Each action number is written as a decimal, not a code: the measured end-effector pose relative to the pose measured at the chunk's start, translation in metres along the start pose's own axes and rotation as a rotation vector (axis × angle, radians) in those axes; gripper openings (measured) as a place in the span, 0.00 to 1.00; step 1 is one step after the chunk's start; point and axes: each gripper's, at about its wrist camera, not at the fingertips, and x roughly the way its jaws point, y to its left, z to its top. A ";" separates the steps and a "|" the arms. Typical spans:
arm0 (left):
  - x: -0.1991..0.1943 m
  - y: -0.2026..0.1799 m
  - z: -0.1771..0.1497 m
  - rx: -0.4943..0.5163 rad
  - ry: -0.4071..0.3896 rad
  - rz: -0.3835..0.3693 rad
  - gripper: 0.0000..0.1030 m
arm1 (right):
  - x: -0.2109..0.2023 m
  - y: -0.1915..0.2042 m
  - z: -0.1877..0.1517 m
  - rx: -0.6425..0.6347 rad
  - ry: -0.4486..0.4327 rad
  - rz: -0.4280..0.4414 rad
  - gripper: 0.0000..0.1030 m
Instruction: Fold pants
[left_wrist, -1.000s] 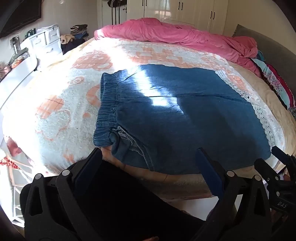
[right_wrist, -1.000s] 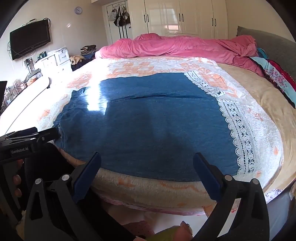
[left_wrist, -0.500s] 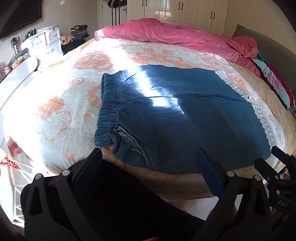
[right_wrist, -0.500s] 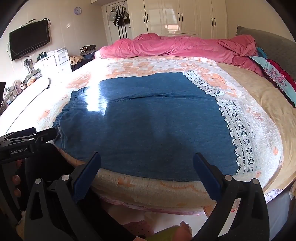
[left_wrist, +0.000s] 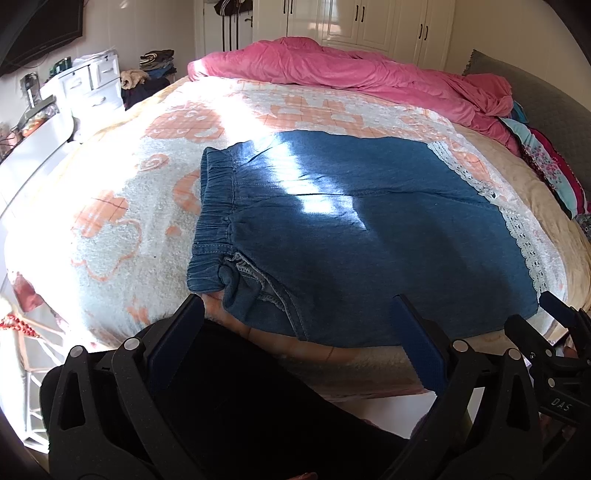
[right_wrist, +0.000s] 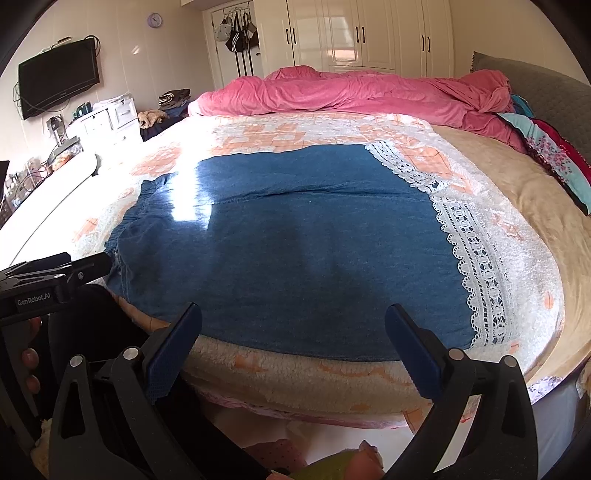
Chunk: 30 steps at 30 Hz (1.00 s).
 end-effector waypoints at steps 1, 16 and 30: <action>0.000 -0.001 0.000 0.000 0.000 0.003 0.91 | 0.000 0.000 0.000 0.001 0.000 0.001 0.96; -0.001 0.000 0.001 -0.004 -0.007 0.003 0.91 | 0.000 -0.001 0.001 0.000 -0.001 -0.002 0.96; 0.000 0.000 0.001 -0.009 -0.006 0.000 0.91 | 0.003 0.001 0.002 -0.007 0.003 -0.006 0.96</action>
